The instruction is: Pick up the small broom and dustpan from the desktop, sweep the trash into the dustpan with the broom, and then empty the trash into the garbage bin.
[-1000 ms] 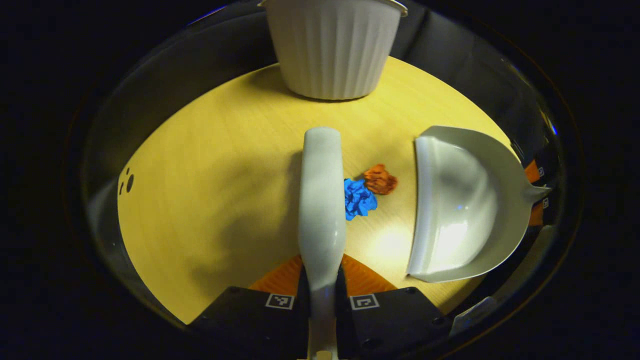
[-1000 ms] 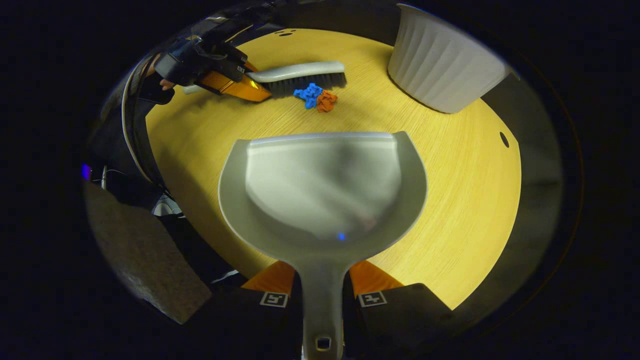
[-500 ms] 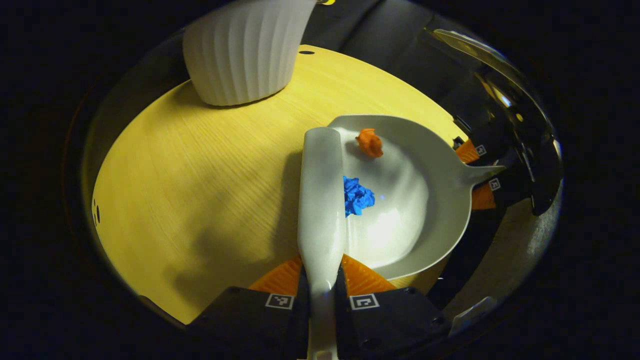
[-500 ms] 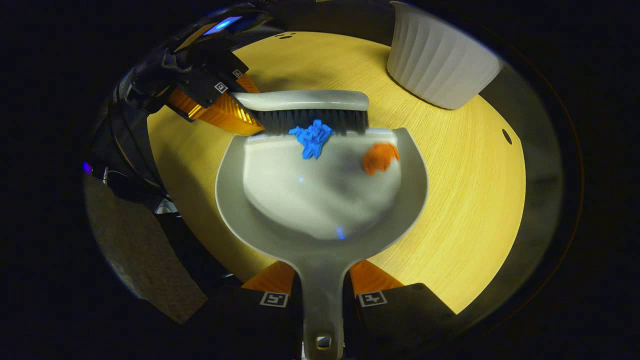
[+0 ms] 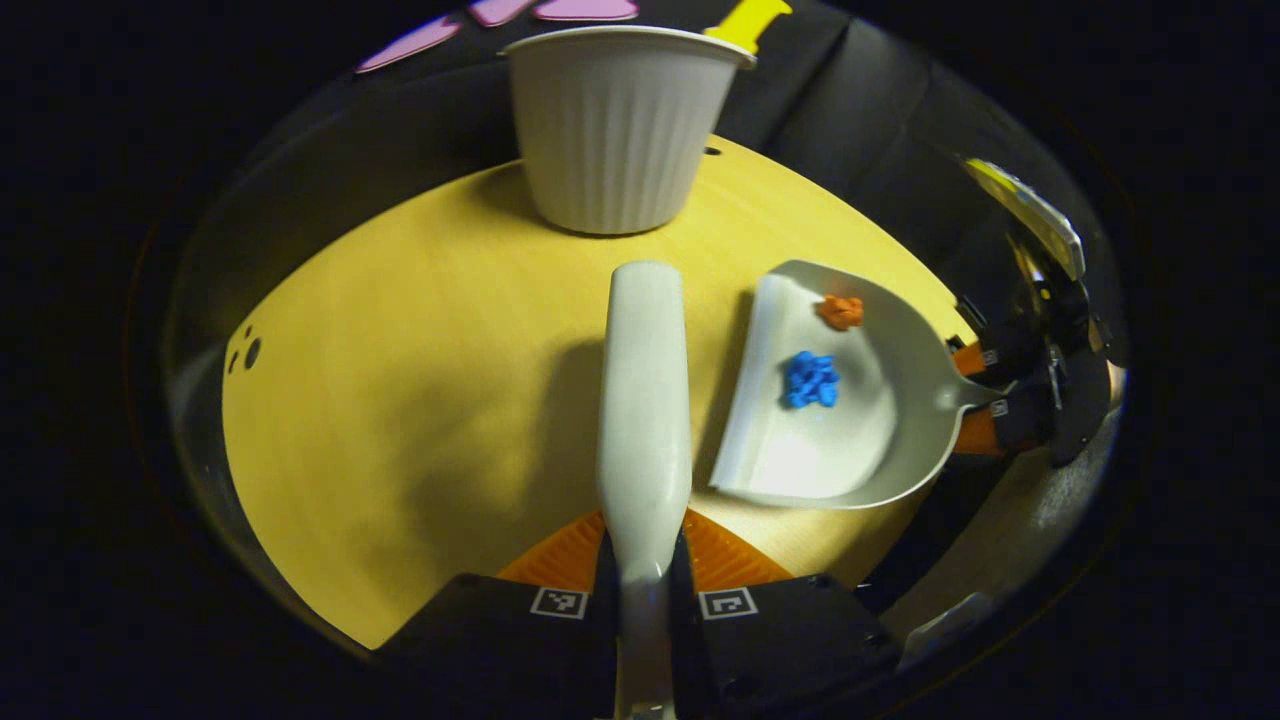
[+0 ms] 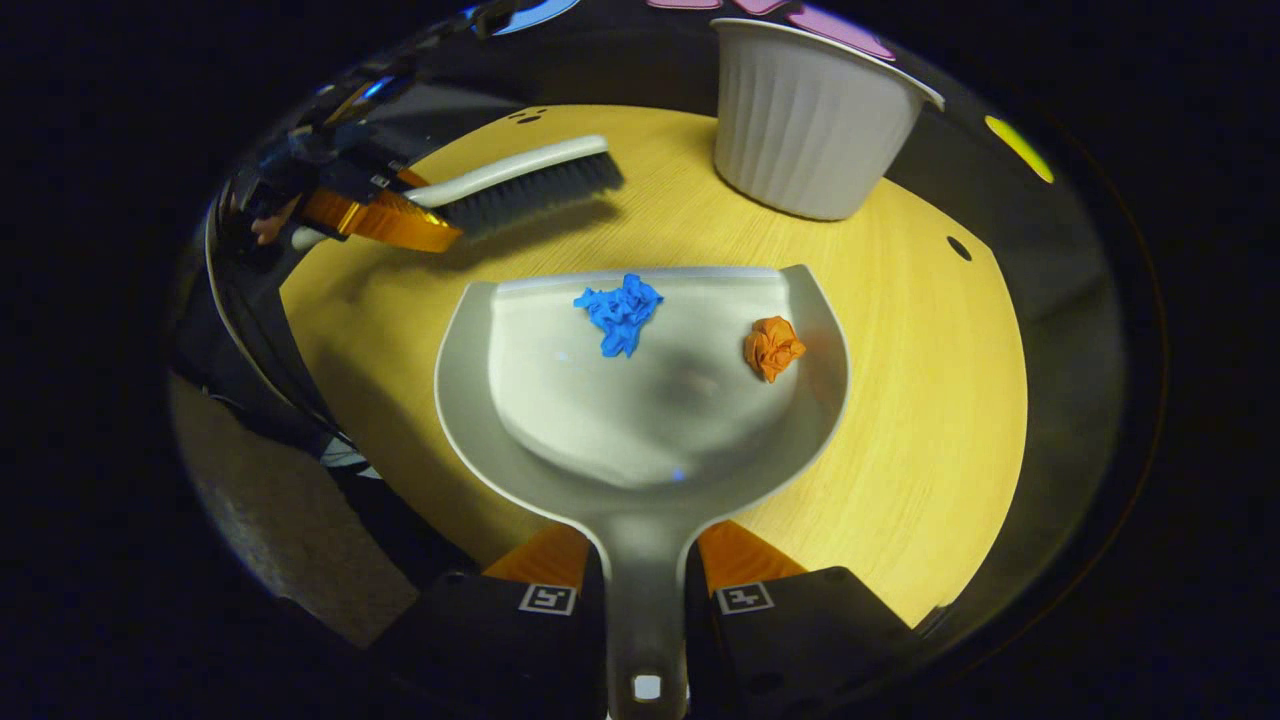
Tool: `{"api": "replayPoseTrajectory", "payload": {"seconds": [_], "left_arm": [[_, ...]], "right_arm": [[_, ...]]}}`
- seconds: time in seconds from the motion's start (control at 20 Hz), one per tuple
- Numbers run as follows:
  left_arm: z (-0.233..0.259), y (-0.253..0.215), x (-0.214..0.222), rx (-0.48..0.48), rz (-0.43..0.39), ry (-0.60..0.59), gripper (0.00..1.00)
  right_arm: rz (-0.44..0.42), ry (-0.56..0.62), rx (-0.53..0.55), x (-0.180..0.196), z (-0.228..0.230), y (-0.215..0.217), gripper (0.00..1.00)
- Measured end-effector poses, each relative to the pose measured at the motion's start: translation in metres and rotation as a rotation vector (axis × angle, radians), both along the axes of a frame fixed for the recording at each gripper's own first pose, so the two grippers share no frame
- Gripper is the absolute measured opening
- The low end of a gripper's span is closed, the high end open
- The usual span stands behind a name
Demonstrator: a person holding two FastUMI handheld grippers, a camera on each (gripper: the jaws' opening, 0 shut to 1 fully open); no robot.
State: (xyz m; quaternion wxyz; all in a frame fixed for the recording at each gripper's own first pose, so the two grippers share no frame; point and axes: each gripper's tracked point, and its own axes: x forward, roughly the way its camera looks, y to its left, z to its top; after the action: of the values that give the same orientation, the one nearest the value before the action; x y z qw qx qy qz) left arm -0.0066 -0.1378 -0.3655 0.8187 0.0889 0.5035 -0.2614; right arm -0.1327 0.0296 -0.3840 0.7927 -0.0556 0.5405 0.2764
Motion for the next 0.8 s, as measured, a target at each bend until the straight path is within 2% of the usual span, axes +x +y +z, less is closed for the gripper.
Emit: {"api": "replayPoseTrajectory", "payload": {"seconds": [0.1, 0.25, 0.6, 0.65, 0.7, 0.75, 0.8], "left_arm": [[0.001, 0.023, -0.002, 0.01, 0.074, 0.002, 0.26], [0.004, 0.048, -0.008, 0.014, 0.136, 0.012, 0.24], [-0.02, 0.074, -0.023, 0.004, 0.138, 0.021, 0.26], [-0.022, 0.079, -0.029, 0.004, 0.138, 0.023, 0.26], [-0.023, 0.083, -0.032, 0.003, 0.138, 0.02, 0.24], [-0.023, 0.084, -0.034, -0.001, 0.138, 0.015, 0.26], [-0.022, 0.085, -0.037, -0.007, 0.14, 0.012, 0.26]], "right_arm": [[-0.057, -0.006, -0.001, 0.004, 0.029, -0.015, 0.36], [-0.155, -0.016, -0.011, 0.019, 0.065, -0.032, 0.36], [-0.371, -0.089, -0.025, 0.085, 0.173, -0.082, 0.36], [-0.386, -0.104, -0.034, 0.097, 0.184, -0.091, 0.36], [-0.393, -0.12, -0.045, 0.111, 0.196, -0.098, 0.31], [-0.396, -0.133, -0.056, 0.121, 0.208, -0.104, 0.36], [-0.393, -0.146, -0.067, 0.135, 0.218, -0.109, 0.36]]}}
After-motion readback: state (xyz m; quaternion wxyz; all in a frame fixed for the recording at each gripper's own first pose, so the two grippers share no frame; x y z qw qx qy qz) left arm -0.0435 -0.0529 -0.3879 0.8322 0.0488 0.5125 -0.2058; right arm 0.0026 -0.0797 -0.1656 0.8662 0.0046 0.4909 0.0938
